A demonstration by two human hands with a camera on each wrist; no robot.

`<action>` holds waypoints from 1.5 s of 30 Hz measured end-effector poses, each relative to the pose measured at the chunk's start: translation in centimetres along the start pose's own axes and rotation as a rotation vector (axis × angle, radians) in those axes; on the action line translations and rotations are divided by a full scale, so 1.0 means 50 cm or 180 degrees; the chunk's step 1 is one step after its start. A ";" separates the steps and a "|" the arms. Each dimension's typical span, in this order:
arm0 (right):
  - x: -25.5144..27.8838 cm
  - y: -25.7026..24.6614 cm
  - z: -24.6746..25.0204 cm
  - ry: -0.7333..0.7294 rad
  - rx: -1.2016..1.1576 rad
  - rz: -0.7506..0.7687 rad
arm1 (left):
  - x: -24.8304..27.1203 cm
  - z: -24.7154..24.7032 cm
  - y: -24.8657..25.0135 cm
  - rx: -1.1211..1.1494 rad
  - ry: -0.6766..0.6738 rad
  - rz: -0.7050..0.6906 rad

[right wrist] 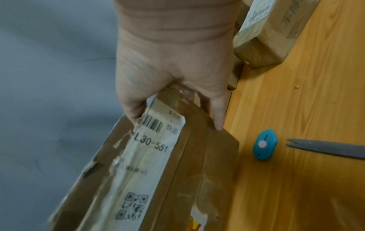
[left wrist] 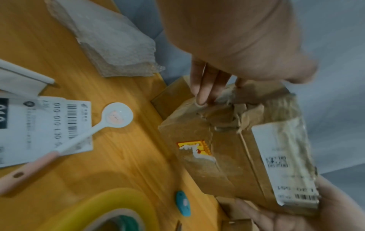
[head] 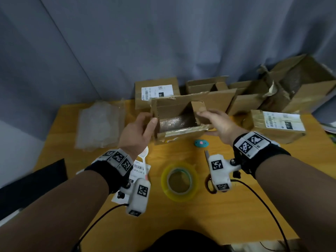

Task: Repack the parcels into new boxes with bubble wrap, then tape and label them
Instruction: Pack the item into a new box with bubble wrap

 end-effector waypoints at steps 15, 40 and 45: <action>0.041 0.118 0.378 0.0092 0.1406 -0.0284 | 0.005 -0.298 0.268 0.0006 -0.1100 0.0484; -0.001 0.353 0.698 0.2369 0.2109 -0.0719 | -0.110 -0.753 0.289 -0.1731 -0.2430 -0.0471; -0.012 0.229 0.623 0.2745 0.2705 0.0484 | -0.145 -0.758 0.244 -0.2410 -0.2770 -0.0658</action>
Point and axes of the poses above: each hand's wrist, its own x-axis away from the middle knuckle, its own z-axis out of the back of the hand, y = z × x, the point moved 4 cm from there along -x, towards the middle knuckle, and after that the axes turned 11 degrees about x, right-handed, at the moved point
